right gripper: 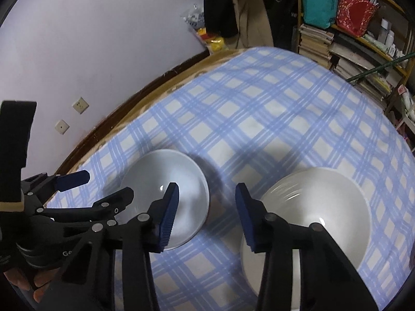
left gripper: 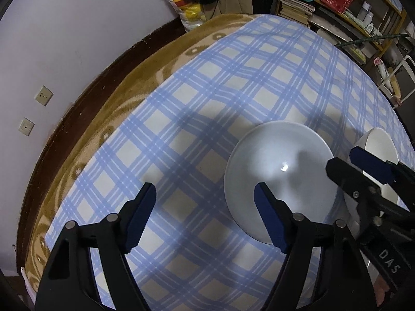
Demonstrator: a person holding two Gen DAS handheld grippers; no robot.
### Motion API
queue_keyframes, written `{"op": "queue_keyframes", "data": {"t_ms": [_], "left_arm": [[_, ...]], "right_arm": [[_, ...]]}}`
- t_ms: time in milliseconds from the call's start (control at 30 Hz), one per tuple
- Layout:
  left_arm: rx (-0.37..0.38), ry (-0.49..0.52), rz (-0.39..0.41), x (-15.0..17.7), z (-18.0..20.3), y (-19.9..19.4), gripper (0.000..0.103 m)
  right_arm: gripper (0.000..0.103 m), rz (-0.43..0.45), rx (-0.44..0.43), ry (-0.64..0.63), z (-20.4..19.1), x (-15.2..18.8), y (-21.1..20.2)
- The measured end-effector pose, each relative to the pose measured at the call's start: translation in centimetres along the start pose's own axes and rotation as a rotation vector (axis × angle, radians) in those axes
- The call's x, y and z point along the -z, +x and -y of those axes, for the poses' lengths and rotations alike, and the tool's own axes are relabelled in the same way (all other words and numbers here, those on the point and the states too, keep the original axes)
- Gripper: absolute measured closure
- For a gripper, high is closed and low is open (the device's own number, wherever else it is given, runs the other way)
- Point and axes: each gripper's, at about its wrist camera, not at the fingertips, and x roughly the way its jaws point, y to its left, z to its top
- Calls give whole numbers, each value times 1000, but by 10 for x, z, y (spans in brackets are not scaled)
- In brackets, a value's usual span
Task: Organize plates and bowls
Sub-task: 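Move both tools to a white bowl and close on its rim, then carry the white bowl with both tools and lower it into the other white bowl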
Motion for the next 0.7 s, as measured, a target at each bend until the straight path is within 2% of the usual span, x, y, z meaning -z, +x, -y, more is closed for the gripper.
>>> {"op": "queue_keyframes", "data": {"t_ms": [67, 133, 200, 333, 433, 500, 533, 567, 700], "left_arm": [[3, 2, -4, 0, 0, 2, 31], [6, -1, -13, 0, 0, 5, 36], [15, -3, -24, -1, 0, 9, 48], [23, -4, -41, 0, 1, 16, 56], [63, -9, -58, 0, 1, 21, 71], [95, -11, -65, -1, 2, 23, 86], [112, -7, -65, -1, 3, 23, 90], [123, -5, -66, -2, 4, 24, 93], [121, -3, -66, -1, 6, 19, 94]], "right_arm": [[56, -15, 3, 5, 0, 1, 6], [62, -22, 10, 8, 0, 2, 11], [65, -30, 10, 7, 0, 3, 15], [69, -62, 15, 7, -3, 5, 26], [76, -70, 16, 7, -4, 5, 30], [85, -84, 0, 16, -4, 5, 33], [87, -90, 2, 16, -5, 6, 35], [91, -93, 4, 13, -6, 7, 36], [91, -81, 18, 4, -8, 9, 35]]}}
